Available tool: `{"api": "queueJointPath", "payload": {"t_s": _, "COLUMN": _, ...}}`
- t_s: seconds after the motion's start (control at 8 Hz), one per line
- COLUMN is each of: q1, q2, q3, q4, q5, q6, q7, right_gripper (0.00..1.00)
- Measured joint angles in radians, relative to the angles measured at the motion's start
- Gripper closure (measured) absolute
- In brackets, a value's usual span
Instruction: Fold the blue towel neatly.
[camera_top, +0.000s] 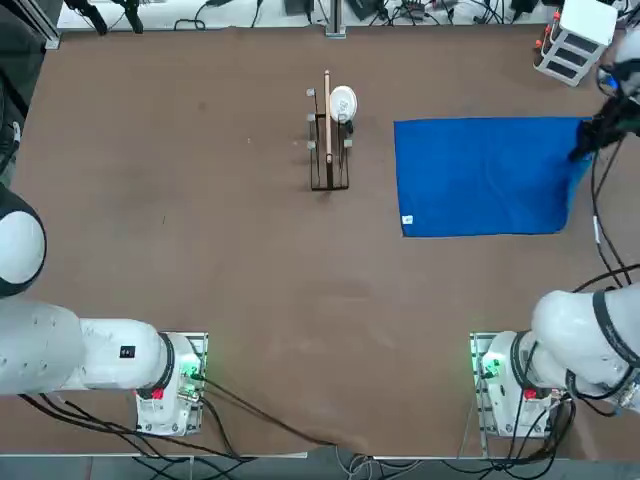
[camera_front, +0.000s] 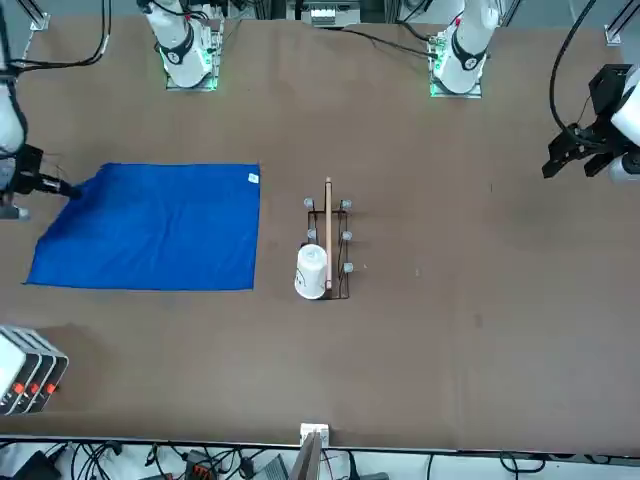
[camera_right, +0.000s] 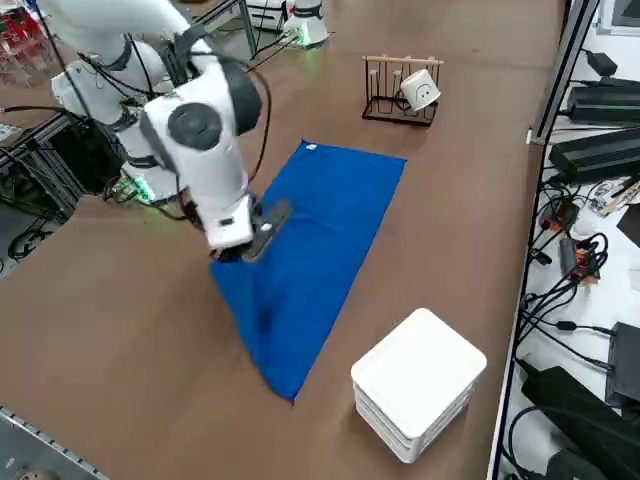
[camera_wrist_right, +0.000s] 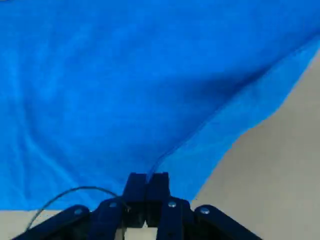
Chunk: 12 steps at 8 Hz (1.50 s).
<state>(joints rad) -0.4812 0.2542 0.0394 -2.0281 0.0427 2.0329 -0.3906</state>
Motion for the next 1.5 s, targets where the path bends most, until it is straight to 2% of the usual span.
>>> {"api": "queueJointPath", "payload": {"t_s": 0.38, "q1": 0.186, "q2": -0.018, "q3": 0.003, "q4": -0.002, "q5": 0.0, "q6": -0.063, "q7": 0.0, "right_gripper": 0.98}}
{"api": "queueJointPath", "payload": {"t_s": 0.75, "q1": 0.358, "q2": -0.018, "q3": 0.005, "q4": -0.027, "q5": 0.008, "q6": -0.07, "q7": 0.002, "right_gripper": 0.98}}
{"api": "queueJointPath", "payload": {"t_s": 1.25, "q1": 0.532, "q2": -0.018, "q3": 0.009, "q4": -0.049, "q5": 0.015, "q6": -0.062, "q7": 0.002, "right_gripper": 0.98}}
{"api": "queueJointPath", "payload": {"t_s": 1.5, "q1": 0.631, "q2": -0.018, "q3": 0.01, "q4": -0.077, "q5": 0.015, "q6": -0.017, "q7": 0.002, "right_gripper": 0.98}}
